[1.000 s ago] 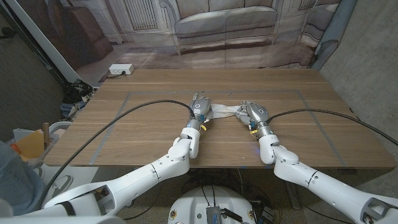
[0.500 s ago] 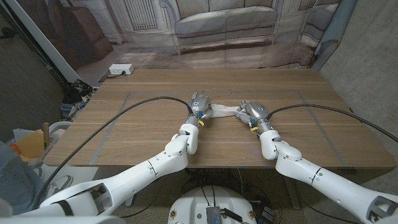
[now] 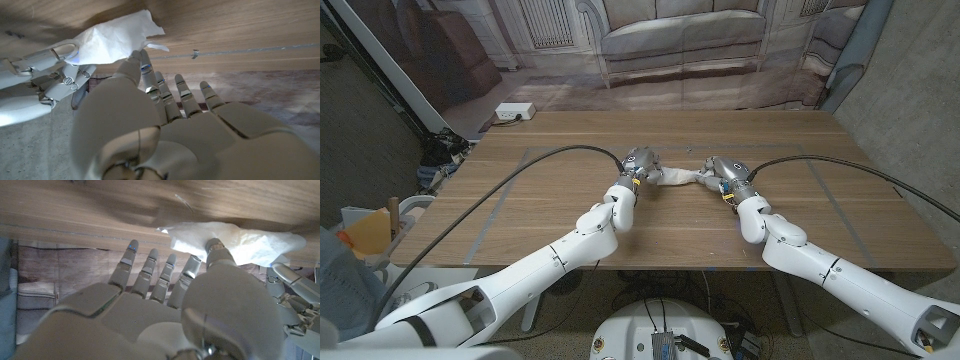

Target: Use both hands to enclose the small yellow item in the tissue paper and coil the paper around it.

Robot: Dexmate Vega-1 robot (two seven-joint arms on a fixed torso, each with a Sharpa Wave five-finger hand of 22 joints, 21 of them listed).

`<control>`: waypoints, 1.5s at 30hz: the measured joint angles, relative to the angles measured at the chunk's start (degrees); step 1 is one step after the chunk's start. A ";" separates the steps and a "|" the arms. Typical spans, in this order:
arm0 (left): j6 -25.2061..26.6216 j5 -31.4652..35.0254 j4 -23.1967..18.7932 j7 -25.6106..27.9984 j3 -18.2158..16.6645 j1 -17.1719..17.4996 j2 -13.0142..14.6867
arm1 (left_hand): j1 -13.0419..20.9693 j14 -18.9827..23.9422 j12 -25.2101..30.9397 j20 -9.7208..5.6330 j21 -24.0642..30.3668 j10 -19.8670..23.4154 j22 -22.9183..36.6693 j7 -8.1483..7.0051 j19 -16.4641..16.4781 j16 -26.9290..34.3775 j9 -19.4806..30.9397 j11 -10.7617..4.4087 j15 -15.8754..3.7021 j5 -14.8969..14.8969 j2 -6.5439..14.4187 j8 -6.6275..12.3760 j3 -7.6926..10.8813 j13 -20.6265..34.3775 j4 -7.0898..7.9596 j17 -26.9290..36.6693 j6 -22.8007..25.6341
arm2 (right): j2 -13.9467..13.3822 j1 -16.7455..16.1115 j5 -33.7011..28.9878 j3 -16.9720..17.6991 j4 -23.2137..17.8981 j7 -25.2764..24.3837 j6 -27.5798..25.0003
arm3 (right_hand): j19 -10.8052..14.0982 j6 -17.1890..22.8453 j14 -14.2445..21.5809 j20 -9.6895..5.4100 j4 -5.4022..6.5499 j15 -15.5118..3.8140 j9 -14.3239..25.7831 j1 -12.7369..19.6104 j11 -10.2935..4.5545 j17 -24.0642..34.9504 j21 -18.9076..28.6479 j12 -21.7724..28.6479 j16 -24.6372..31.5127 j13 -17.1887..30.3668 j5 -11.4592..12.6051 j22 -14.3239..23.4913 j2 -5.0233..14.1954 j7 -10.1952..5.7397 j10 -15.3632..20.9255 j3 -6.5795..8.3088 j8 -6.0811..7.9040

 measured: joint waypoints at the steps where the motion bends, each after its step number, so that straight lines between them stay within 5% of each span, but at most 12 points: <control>1: -0.08 -0.79 -0.19 -0.63 -0.20 -0.18 0.10 | 0.14 0.00 0.00 0.00 0.00 0.00 0.00 0.01 0.00 0.00 0.01 0.00 0.00 0.00 0.14 0.00 0.06 0.00 -0.06 0.00 0.00 | -0.05 0.12 0.29 0.17 -0.31 0.40 -0.16 | 0.02 0.21 -0.29 0.01 0.00 0.29 0.00 0.00 0.04 0.00 0.00 -0.03 0.00 0.00 -0.19 0.00 0.00 0.17 -0.04 0.00 0.00; 7: -0.12 -2.42 -1.00 -2.13 -0.63 -1.53 0.56 | 0.30 0.00 -0.17 0.22 0.00 -0.31 0.00 0.30 -0.22 -0.23 0.04 0.30 0.00 -0.17 0.29 0.22 0.55 0.00 -0.08 0.00 -0.29 | -0.17 0.45 2.64 1.04 -1.29 2.60 -0.73 | 3.00 0.93 -2.22 0.32 -0.34 2.21 -0.17 0.45 2.28 0.00 0.69 -1.11 -0.83 0.01 -1.93 0.00 0.45 0.06 -1.67 0.34 -0.14; 14: 0.49 -3.56 -1.17 -4.30 -0.31 -3.68 0.82 | 0.30 -0.01 -0.45 0.22 -0.36 -0.31 0.00 0.31 -0.67 -0.44 0.55 0.91 0.01 -0.17 0.30 0.28 0.62 0.00 -0.15 0.00 -0.31 | -0.13 1.65 4.67 1.73 -2.25 5.21 -2.51 | 3.18 0.92 -2.91 0.49 -0.57 2.90 -0.23 0.44 2.37 -0.01 0.90 -1.55 -1.06 0.17 -2.66 -0.01 0.44 0.06 -1.76 0.56 -0.25; 32: 3.67 0.00 2.31 -6.56 3.66 -9.07 -0.10 | 0.60 -0.02 -0.83 -0.11 -0.35 0.00 0.00 1.12 -0.96 -0.64 -0.08 1.21 0.01 -0.20 0.13 0.27 1.33 0.00 -0.38 0.01 -0.11 | 2.17 7.83 7.65 -0.66 1.00 10.57 -7.06 | -0.92 1.54 -4.35 0.32 -0.81 2.70 -0.24 0.44 2.36 -0.01 -0.43 -1.77 -1.06 0.17 -4.03 -0.01 0.43 0.06 -1.76 0.80 -0.45; 40: 3.67 0.00 4.50 -6.56 5.44 -10.98 -0.93 | 0.60 -0.02 -0.88 -0.32 -0.57 -0.12 0.00 1.15 -1.16 -0.64 -0.37 1.32 0.01 -0.20 0.12 0.16 1.32 0.00 -0.38 0.01 -0.12 | 2.17 7.83 8.34 -0.66 1.00 12.23 -8.52 | -1.55 1.53 -4.35 0.31 -0.81 2.69 -0.24 0.44 2.36 -0.01 -0.66 -1.77 -1.06 0.16 -4.45 -0.01 0.43 0.06 -1.76 0.80 -0.46; 41: 5.10 2.39 4.74 -7.22 5.63 -11.14 -1.03 | 0.60 -0.02 -0.88 -0.34 -0.57 -0.12 0.00 1.15 -1.18 -0.64 -0.43 1.32 0.01 -0.20 0.12 0.16 1.32 0.01 -0.38 0.01 -0.12 | 3.44 11.35 8.40 -2.73 3.89 12.48 -8.75 | -1.54 1.53 -4.35 0.31 -0.81 2.69 -0.24 0.44 2.36 0.12 -0.66 -1.77 -1.06 0.16 -4.45 -0.01 0.43 0.06 -1.76 0.79 -0.46; 45: 5.33 2.80 5.93 -7.23 6.38 -11.75 -1.55 | 0.60 -0.02 -0.88 -0.42 -0.57 -0.12 0.00 1.23 -1.27 -0.86 -0.48 1.32 0.01 -0.20 0.12 0.09 1.32 0.01 -0.38 0.01 -0.19 | 3.65 11.92 8.52 -3.11 4.40 13.09 -9.43 | -1.94 1.52 -4.35 0.35 -0.80 2.69 -0.24 0.44 2.36 0.28 -0.66 -1.77 -1.06 0.16 -4.66 -0.01 0.43 0.06 -1.75 0.79 -0.46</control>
